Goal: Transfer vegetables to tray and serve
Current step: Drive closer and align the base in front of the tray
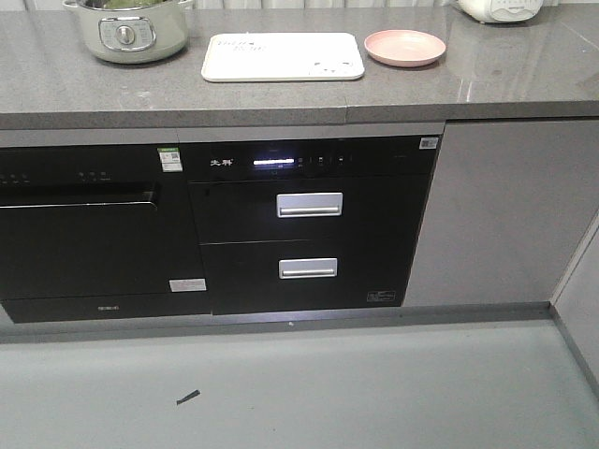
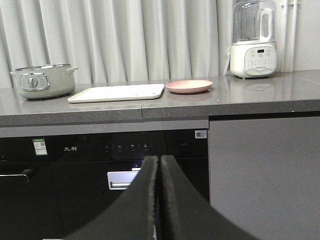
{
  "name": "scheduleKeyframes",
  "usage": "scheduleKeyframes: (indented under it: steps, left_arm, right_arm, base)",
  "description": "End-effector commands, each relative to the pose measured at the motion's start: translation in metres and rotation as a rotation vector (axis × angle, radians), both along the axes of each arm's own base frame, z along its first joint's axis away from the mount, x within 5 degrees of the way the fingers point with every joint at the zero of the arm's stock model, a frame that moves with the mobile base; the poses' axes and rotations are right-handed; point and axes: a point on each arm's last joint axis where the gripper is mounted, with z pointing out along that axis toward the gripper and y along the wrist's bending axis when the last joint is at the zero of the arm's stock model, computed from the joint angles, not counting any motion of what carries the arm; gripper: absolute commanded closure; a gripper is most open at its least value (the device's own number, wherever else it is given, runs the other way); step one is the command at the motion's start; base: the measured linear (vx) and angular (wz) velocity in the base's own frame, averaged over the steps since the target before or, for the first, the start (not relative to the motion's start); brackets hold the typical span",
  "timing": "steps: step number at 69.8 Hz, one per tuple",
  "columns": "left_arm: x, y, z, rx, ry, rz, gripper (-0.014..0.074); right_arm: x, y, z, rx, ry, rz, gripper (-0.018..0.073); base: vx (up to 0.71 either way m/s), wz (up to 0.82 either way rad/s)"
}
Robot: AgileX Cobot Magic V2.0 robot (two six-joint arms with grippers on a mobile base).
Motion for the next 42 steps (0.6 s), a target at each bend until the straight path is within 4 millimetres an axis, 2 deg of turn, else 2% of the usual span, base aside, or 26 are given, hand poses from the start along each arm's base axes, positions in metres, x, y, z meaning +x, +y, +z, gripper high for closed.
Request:
scheduleKeyframes:
  steps: [1, 42]
  left_arm:
    - [0.0003, -0.0014, -0.0007, -0.002, -0.06, -0.016, 0.0602]
    - [0.0003, -0.0014, -0.0007, -0.002, -0.06, -0.016, 0.0602]
  right_arm:
    - [-0.0006, 0.0003, 0.0024, -0.007, -0.068, 0.001, 0.0562]
    - [-0.0006, 0.0003, 0.0024, -0.007, -0.068, 0.001, 0.0562]
  base:
    - [0.1, 0.02]
    - [0.09, 0.01]
